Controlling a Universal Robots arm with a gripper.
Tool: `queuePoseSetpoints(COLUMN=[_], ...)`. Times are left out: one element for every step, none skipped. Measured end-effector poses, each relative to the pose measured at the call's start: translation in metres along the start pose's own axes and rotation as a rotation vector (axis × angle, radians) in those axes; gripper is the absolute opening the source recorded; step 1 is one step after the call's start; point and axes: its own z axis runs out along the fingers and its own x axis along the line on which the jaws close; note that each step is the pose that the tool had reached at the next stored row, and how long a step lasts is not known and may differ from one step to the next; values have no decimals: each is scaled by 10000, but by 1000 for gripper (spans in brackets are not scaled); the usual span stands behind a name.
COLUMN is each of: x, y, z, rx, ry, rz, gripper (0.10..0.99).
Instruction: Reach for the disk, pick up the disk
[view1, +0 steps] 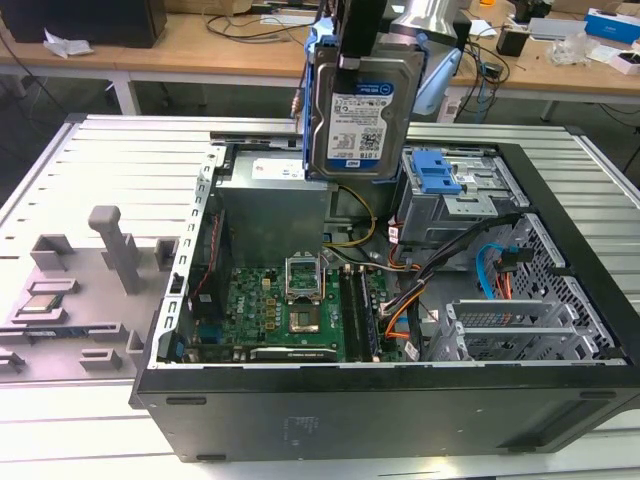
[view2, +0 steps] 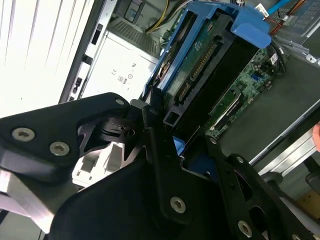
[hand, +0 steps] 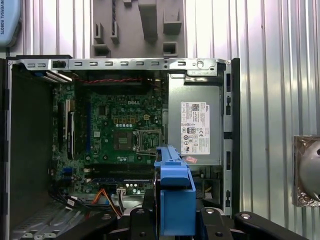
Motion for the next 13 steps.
queuePoseSetpoints(x=[16,25,32,48,58,68,86,112,130,140,159,182,193], y=[-1,-1,-1,-1,-1,-2,-2,-3,-3,-3,-3,-4,-4], z=[1,2,2,4,4,5,6,8,9,9,11,12,12], rx=[-1,-1,-1,-1,0,-1,-1,0,-1,-1,0,-1,0], ry=[0,0,1,1,1,0,0,1,0,0,0,1,0], rz=[-1,-1,-1,0,0,0,0,-1,0,0,0,0,0], gripper=[361,361,361,361,361,361,361,361,361,361,361,361,361])
